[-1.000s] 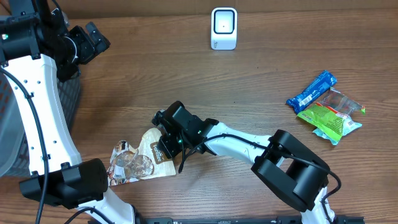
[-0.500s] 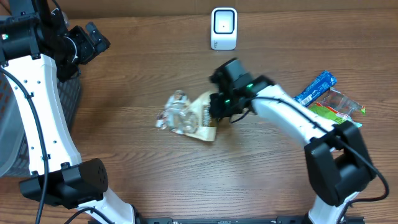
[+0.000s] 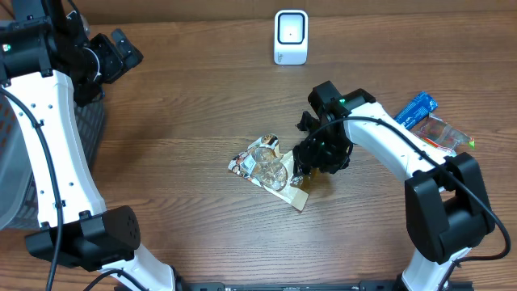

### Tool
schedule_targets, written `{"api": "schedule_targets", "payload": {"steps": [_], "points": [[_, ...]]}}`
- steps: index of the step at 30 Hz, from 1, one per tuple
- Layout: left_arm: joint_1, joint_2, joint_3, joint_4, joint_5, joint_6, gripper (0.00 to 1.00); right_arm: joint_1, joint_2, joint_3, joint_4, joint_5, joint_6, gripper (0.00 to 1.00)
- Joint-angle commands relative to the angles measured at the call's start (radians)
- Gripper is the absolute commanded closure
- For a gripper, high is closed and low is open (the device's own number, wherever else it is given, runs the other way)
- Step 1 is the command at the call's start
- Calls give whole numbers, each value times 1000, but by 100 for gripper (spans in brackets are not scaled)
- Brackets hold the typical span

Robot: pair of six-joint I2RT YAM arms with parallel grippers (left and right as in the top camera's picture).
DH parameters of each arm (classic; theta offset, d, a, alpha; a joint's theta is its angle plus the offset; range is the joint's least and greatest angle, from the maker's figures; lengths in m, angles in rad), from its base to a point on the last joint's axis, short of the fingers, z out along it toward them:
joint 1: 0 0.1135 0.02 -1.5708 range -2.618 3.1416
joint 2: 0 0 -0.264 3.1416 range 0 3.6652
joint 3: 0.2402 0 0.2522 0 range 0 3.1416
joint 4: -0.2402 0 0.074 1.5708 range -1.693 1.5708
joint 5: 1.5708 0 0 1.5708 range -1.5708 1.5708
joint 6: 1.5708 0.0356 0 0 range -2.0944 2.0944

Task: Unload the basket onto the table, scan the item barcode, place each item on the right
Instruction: 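Lift the beige cookie bag up toward the white scanner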

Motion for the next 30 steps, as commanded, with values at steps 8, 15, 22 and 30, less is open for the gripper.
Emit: {"api": "schedule_targets", "payload": {"steps": [8, 15, 22, 30], "points": [[-6, -3, 20, -2, 8, -14, 0, 6, -20, 337, 41, 153, -261, 7], [-6, -3, 20, -2, 8, -14, 0, 32, 66, 328, 79, -14, -423, 2], [-6, -3, 20, -2, 8, -14, 0, 55, 204, 296, 60, -95, -523, 1], [-7, -3, 20, -2, 8, -14, 0, 82, 275, 231, 53, -121, -521, 22]]}}
